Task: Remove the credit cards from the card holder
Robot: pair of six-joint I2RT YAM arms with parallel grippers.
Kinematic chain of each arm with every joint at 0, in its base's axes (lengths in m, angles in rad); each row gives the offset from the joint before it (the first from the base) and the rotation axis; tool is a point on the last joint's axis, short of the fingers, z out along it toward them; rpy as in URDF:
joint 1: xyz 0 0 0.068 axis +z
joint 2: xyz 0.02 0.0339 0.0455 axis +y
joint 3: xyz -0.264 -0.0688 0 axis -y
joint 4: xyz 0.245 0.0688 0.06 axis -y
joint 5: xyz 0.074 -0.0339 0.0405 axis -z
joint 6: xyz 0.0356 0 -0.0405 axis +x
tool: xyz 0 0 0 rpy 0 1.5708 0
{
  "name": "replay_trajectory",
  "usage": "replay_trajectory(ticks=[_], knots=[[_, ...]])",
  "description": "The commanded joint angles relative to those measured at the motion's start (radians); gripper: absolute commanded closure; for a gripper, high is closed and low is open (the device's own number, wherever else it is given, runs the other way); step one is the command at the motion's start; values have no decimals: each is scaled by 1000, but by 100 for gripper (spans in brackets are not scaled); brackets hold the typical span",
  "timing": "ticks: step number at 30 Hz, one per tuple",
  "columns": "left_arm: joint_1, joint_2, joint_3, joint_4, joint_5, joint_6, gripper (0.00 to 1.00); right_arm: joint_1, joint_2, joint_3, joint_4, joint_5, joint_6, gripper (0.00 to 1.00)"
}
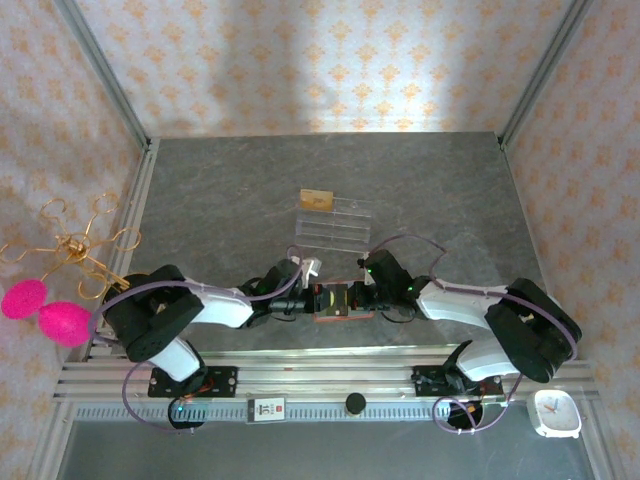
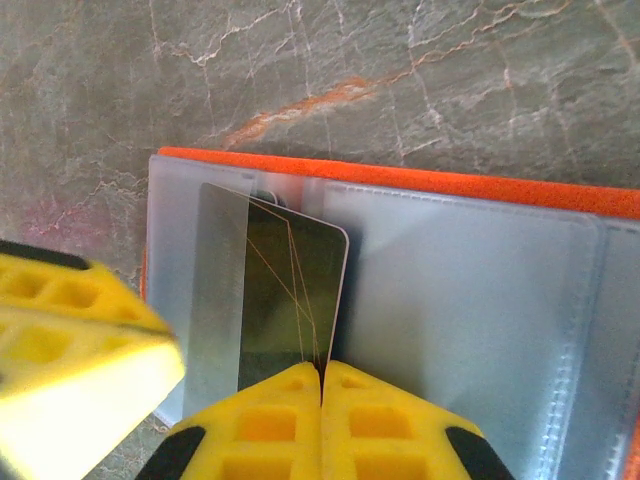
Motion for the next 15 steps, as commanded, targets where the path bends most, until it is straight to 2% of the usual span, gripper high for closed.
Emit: replay_trajectory(ticks=[1,6,10,13,15], knots=[[-3,19,28,-51,1,20,100,-6,1,7,-6,-2,-10,92],[-3,44,32,-78,-1,27,100,-6,11,-4,33,-36,-1,78],[-2,43,28,-64,8,27,100,-6,31,0,56,-55,4,77],[-2,42,27,-62,12,29,100,-7,43,7,56,-56,3,84],[-2,38,23,-59,14,27,100,-6,41,10,44,-38,-5,94]])
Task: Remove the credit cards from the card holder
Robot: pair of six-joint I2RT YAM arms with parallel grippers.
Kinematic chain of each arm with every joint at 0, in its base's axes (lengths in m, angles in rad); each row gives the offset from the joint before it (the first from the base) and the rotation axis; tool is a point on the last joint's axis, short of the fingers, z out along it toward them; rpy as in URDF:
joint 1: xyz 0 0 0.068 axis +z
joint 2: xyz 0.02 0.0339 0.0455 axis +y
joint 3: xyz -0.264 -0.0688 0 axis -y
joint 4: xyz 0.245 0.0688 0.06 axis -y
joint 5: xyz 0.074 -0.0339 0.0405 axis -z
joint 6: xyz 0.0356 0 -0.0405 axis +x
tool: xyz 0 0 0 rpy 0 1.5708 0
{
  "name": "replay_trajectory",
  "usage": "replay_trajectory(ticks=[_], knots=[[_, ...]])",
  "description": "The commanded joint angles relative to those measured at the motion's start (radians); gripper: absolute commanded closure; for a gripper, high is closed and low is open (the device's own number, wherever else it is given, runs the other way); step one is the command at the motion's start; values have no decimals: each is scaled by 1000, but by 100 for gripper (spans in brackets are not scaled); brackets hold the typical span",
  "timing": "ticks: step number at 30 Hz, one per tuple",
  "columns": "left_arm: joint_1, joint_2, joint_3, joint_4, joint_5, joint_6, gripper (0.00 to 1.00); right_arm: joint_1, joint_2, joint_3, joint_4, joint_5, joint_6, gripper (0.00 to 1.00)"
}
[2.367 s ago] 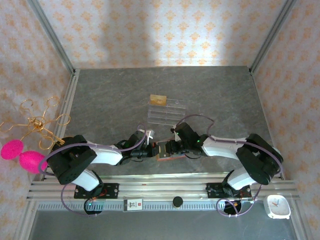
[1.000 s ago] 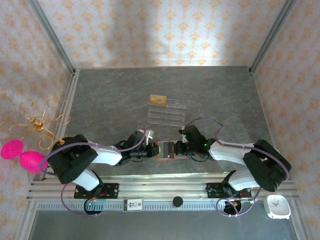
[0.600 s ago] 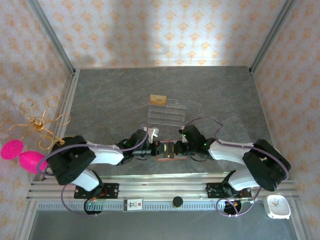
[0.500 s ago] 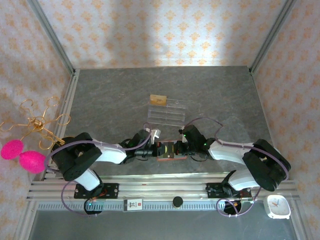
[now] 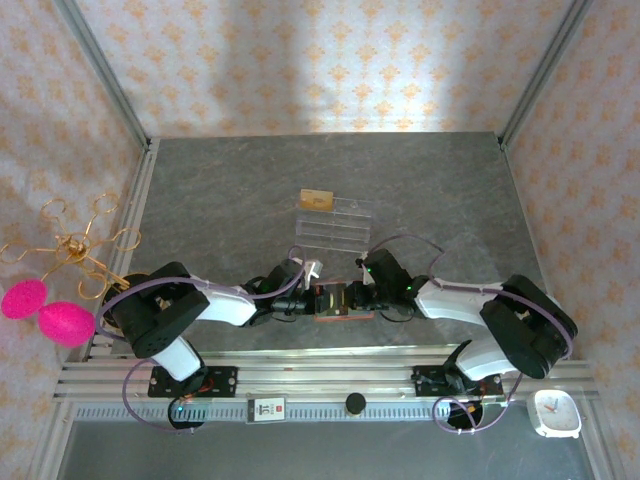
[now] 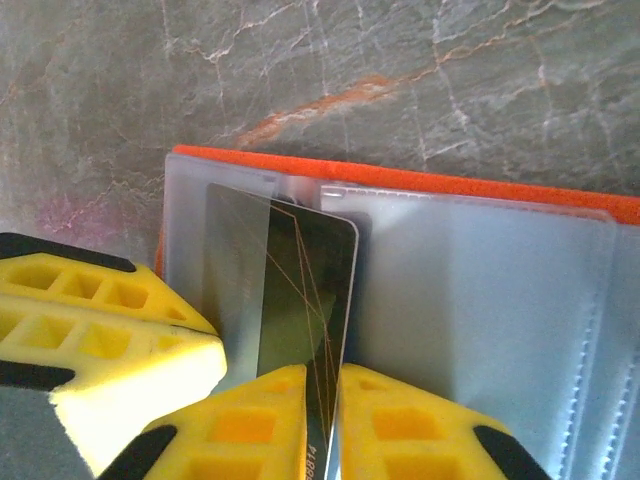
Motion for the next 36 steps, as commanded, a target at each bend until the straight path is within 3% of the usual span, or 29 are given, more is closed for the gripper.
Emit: replay_trajectory(ticks=[1,5,8,16,24,27,31,36], knots=[[-3,11,2,-24,6,19,100,0,6,9,-5,7,-6,98],[9,-4,-19,-11,2,8,100,-9,-50,-24,-21,33,-24,100],[13,-10,-25,-4,5,8,100,-35,-102,-69,15,-31,-62,100],[13,-7,-28,14,11,8,100,-70,-220,-87,-53,-49,-184,100],[13,-33,-22,20,9,8,100,-105,-370,-75,-115,69,-147,100],[25,-86,-22,24,8,4,100,-106,-421,-56,-116,79,-142,100],[75,-250,-87,168,34,-23,100,-106,-469,-26,-81,29,-164,100],[132,-405,-167,372,127,-45,77,-106,-498,-30,95,-143,-136,100]])
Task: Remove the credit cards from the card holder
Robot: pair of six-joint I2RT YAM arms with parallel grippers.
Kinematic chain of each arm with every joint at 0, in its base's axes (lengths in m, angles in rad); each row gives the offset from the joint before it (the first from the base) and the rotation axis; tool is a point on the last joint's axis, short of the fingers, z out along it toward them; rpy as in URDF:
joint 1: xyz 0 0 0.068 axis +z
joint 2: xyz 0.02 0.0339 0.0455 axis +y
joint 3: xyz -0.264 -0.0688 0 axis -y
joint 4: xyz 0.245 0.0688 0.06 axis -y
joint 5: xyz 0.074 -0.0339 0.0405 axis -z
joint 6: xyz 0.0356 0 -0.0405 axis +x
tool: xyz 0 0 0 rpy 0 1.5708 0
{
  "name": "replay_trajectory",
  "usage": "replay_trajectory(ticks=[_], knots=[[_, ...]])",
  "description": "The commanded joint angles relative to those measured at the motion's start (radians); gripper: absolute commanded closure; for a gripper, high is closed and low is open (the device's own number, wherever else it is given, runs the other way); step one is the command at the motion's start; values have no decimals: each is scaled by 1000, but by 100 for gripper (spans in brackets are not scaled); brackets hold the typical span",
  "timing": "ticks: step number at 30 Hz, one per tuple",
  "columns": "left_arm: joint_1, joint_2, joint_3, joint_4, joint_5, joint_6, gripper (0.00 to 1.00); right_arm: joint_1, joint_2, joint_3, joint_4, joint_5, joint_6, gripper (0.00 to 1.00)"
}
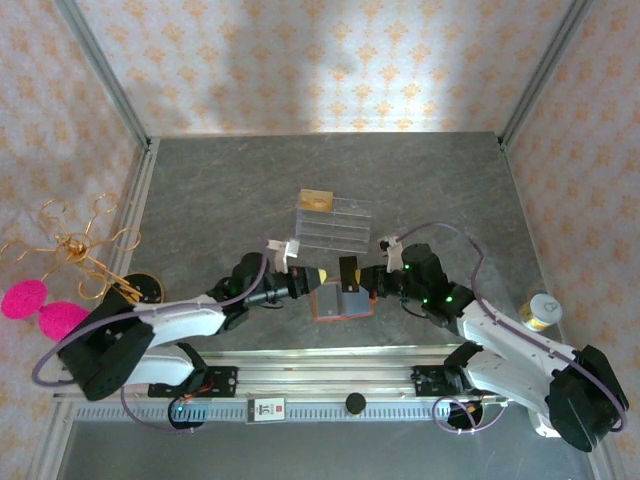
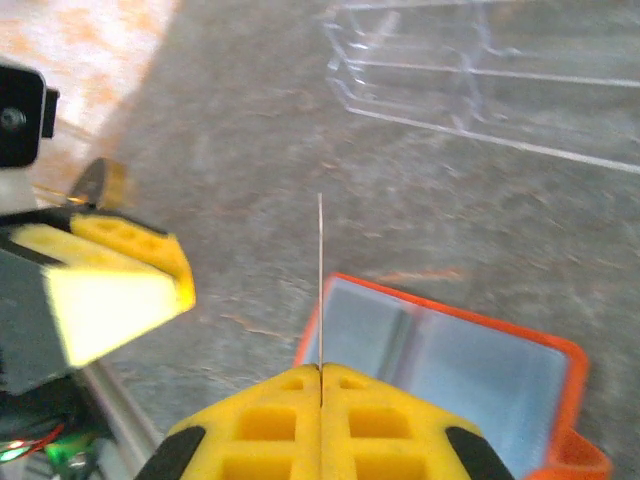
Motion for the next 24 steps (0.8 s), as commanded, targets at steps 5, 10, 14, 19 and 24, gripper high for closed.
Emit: replay_trajectory(ticks=[5,10,14,19,24], knots=[[38,-120,-87,290,115,-47,67,-3,-19,15,305,-247,64,100],[44,-141,-135,431,144,-105,64,-3,-21,6,399,-300,114,100],[44,-132,-138,473,159,-127,63,-2,-26,-6,456,-321,148,100],[43,-104,-138,534,175,-159,65,6,-4,-4,487,-324,165,100],[31,-66,-128,608,188,-193,78,28,33,-2,505,-304,172,100]])
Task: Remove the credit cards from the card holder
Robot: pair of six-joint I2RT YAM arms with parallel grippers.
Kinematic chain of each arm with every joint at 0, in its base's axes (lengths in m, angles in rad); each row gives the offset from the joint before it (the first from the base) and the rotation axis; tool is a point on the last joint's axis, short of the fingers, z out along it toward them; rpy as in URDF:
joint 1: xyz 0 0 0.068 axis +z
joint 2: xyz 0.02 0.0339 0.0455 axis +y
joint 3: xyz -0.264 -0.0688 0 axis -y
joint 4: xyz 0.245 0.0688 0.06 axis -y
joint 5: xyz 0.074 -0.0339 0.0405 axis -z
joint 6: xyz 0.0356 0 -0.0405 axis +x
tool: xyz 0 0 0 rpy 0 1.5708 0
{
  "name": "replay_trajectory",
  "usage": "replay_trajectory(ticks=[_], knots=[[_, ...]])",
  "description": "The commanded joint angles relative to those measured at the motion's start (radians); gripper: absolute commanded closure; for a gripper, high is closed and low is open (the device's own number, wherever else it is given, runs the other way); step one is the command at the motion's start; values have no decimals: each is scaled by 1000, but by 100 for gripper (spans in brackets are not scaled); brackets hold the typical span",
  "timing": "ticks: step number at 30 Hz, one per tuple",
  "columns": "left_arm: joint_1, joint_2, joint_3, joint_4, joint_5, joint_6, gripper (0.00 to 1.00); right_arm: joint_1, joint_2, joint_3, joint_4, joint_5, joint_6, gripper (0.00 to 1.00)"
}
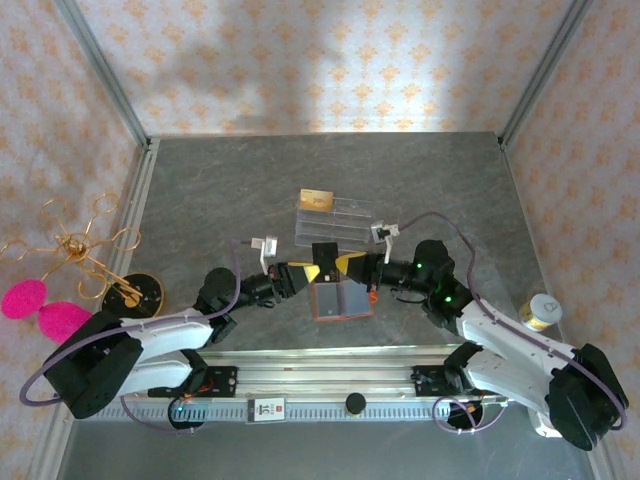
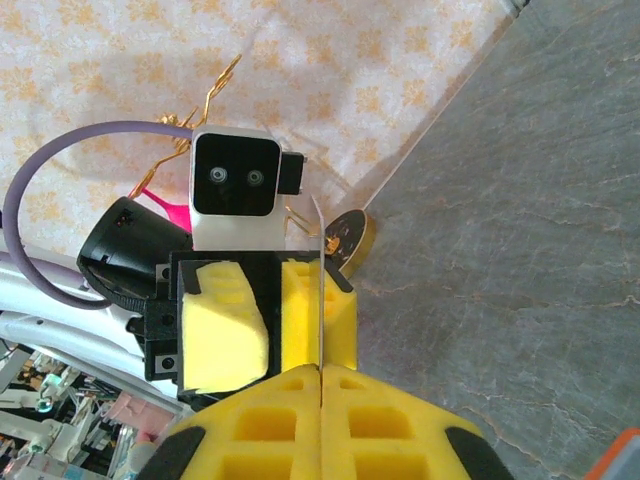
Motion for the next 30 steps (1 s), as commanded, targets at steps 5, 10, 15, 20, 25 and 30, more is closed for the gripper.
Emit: replay_trajectory(ticks=[5,10,15,20,25,30], knots=[[-9,28,26,121,33,-33,95,24,31,11,7,51,-8,100],[-9,-43,137,-308,-9,168,100,21,-36,60,-296,299,-109,84],[-10,-47,388,-838,-153,525,100,13,-145,84,-545,600,-127,83],[-11,106,720,-1196,-301,867,100,11,-214,57,-634,689,-83,87],[-9,296,985,-1404,-426,1267,100,8,-245,39,-667,693,-63,89],[1,563,1367,-1699,-432,1545,100,7,-243,8,-669,670,-50,91]])
